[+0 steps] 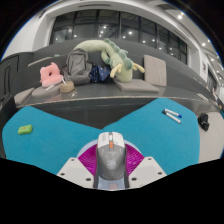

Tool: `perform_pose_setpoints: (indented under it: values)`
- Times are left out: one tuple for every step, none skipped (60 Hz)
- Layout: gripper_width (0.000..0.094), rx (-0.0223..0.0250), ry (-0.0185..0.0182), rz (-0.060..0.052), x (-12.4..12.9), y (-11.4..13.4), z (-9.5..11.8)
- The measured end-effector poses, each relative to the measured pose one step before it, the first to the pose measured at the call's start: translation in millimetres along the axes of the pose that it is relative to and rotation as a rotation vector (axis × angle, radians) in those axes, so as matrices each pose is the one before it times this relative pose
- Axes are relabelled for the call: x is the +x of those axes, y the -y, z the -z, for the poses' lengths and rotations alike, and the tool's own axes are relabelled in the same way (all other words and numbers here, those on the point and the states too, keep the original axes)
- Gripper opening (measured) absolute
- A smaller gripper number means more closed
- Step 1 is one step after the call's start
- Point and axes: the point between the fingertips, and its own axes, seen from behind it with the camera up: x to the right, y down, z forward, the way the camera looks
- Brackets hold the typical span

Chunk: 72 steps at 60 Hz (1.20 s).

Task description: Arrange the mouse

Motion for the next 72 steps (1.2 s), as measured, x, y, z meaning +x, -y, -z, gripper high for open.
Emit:
perform_pose_setpoints:
  values:
    - [0.0359, -0.01292, 0.00348, -0.0011, 3.89, -8.87, -4.11]
    - [0.0357, -0.01572, 0.00519, -0.0048, 1.22, -7.63, -2.85]
    - [0.0358, -0.01606, 0.00464, -0.003, 1.13, -7.69, -3.15]
    - [0.0362, -0.01684, 0.00763, 0.0001, 0.27, -7.26, -2.75]
    - [0.0371, -0.01565, 0.00823, 0.001, -0.35, -7.02, -2.69]
    - [0.0378, -0.01233, 0.00649, 0.0002, 0.27, -5.86, -2.5]
    - [0.0401, -0.0111, 0.0055, -0.0008, -0.12, -5.18, -2.47]
    - [0.0427, -0.00914, 0.00651, -0.0005, -0.65, -4.87, -2.54]
    - [0.0439, 0.00242, 0.0047, 0.0036, 0.54, -1.78, -1.07]
    - [0.0455, 0.018, 0.00123, 0.0056, -1.06, 2.87, -1.3]
    - [0.0469, 0.01143, 0.00056, 0.0062, -1.14, -0.92, 0.47]
    - [0.0489, -0.00157, 0.0016, 0.0058, 0.48, -0.82, -0.7]
    - [0.0506, -0.01158, 0.0026, 0.0034, -1.26, -1.5, -0.5]
    - [0.0544, -0.01431, 0.00305, 0.0007, -0.74, -2.24, -0.01]
    - [0.06, -0.01458, 0.00089, -0.0003, -0.07, -2.08, 0.53]
    - [0.0628, -0.01148, 0.00244, -0.0019, -0.18, -1.06, 1.28]
    - [0.071, -0.00605, 0.00379, -0.0014, -0.54, 0.5, 1.73]
    - [0.0792, -0.00205, 0.00325, 0.0005, -0.59, 1.45, 2.39]
    - [0.0874, 0.00176, -0.00046, 0.0025, 0.62, 2.75, 3.06]
    - [0.0846, 0.00542, -0.00409, 0.0044, 1.06, 3.13, 3.03]
    - [0.0834, 0.00395, -0.00616, 0.005, 1.71, 2.31, 4.99]
    - [0.0834, 0.00491, -0.004, 0.0051, 0.99, 2.58, 5.84]
    - [0.0844, 0.00557, -0.00233, 0.0036, 0.1, 3.16, 7.09]
    - [0.0855, 0.00535, -0.00257, 0.0014, 0.35, 2.96, 7.61]
    - [0.0859, 0.00526, -0.00202, 0.0001, -0.18, 3.01, 8.46]
    - [0.0856, 0.00399, -0.00051, 0.0005, -0.93, 2.47, 9.51]
    - [0.0856, 0.00258, 0.00482, 0.0016, -1.16, 4.71, 9.27]
    - [0.0856, 0.00679, 0.0051, 0.0012, -2.42, 2.69, 10.55]
    - [0.0854, 0.00779, 0.00283, 0.0002, -1.9, 2.35, 11.05]
    - [0.0851, 0.00482, -0.00017, -0.0017, -0.31, 2.22, 13.34]
    - [0.0849, 0.00465, -0.00239, -0.0017, -1.0, 1.12, 11.12]
    - [0.0846, 0.0028, -0.00191, -0.0007, -1.26, 0.32, 11.12]
    - [0.0847, 0.002, -0.00018, 0.0007, -1.35, -0.22, 10.91]
    - [0.0848, 0.0008, 0.00061, 0.0016, -1.62, -0.93, 10.84]
    - [0.0848, -0.0007, 0.0006, 0.0006, -1.64, -1.83, 10.78]
    - [0.0849, -0.0019, 0.00151, -0.001, -2.05, -2.24, 10.38]
    - [0.0849, -0.00198, 0.00253, -0.0026, -2.17, -2.72, 10.11]
    - [0.0847, -0.00356, 0.00242, -0.0034, -2.4, -3.01, 9.22]
    - [0.0847, -0.00812, 0.00074, -0.0055, -2.93, -3.52, 10.98]
    - [0.0846, -0.00986, 0.00035, -0.0081, -1.64, -5.34, 10.01]
    - [0.0846, -0.00974, 0.00112, -0.0086, -2.02, -5.72, 8.74]
    - [0.0846, -0.00872, 0.00402, -0.0061, -2.44, -5.44, 8.64]
    - [0.0847, -0.00808, 0.00536, -0.0021, -2.29, -5.66, 8.26]
    - [0.0848, -0.00702, 0.00345, -0.0001, -2.38, -5.32, 7.38]
    - [0.0848, -0.0068, 0.00027, 0.0001, -1.2, -5.47, 7.15]
    - [0.0849, -0.00831, -0.00251, 0.0014, -0.49, -5.4, 6.4]
    - [0.0849, -0.00577, -0.00396, 0.003, -1.82, -6.96, 1.98]
    - [0.085, -0.00727, -0.00145, 0.0041, 0.35, -5.22, 5.46]
    - [0.0848, -0.0044, -0.00007, 0.0045, 2.92, -4.74, 3.83]
    - [0.0848, -0.00299, -0.00069, 0.0031, 0.21, -4.23, 3.67]
    - [0.0848, -0.0036, -0.00082, 0.0029, 0.0, -3.91, 3.6]
    - [0.0848, -0.00469, -0.00167, 0.0028, 0.05, -3.58, 3.06]
    - [0.0848, -0.00475, -0.00112, 0.0025, -0.05, -3.33, 2.85]
    - [0.0847, -0.00352, 0.00004, 0.0018, 0.06, -3.18, 2.44]
    - [0.0849, -0.00234, 0.00013, 0.0016, -0.23, -2.68, 2.24]
    - [0.0848, -0.00102, 0.00043, 0.0026, -0.27, -2.45, 2.27]
    - [0.0849, 0.00208, -0.00028, 0.0032, -0.1, -1.45, 1.32]
    - [0.0849, 0.00337, -0.00188, 0.0022, -2.45, -0.79, 2.31]
    - [0.085, 0.00402, -0.00075, 0.0052, 2.0, 0.03, 0.4]
    - [0.0848, 0.00165, -0.00018, 0.0053, 0.06, -0.32, 0.63]
    - [0.0848, 0.00097, 0.00155, 0.0037, -0.18, -0.1, 0.63]
    - [0.0849, 0.00266, 0.0026, 0.0018, -0.4, 0.18, 0.58]
    - [0.0847, 0.00333, 0.0019, 0.0024, -0.32, -0.06, 0.56]
    - [0.0849, 0.00224, -0.00075, 0.0047, -0.09, -0.17, 0.57]
    - [0.0848, 0.00264, -0.00298, 0.007, 0.76, -0.25, 0.43]
    - [0.0847, 0.00253, -0.00364, 0.0065, 1.0, 0.11, 0.39]
    - [0.0846, 0.00183, -0.00329, 0.0061, 1.23, 0.16, -0.05]
    - [0.0847, -0.00075, -0.00281, 0.0059, 0.16, -0.38, 0.93]
    - [0.0846, -0.0029, -0.00215, 0.0044, 0.66, -0.29, -0.12]
    - [0.0847, -0.00335, -0.00136, 0.0033, 1.4, -0.84, -0.58]
    - [0.0848, -0.00219, -0.00063, 0.0013, 0.6, -1.18, -0.38]
    - [0.0848, -0.00067, 0.0002, -0.0016, 0.35, -0.37, -0.01]
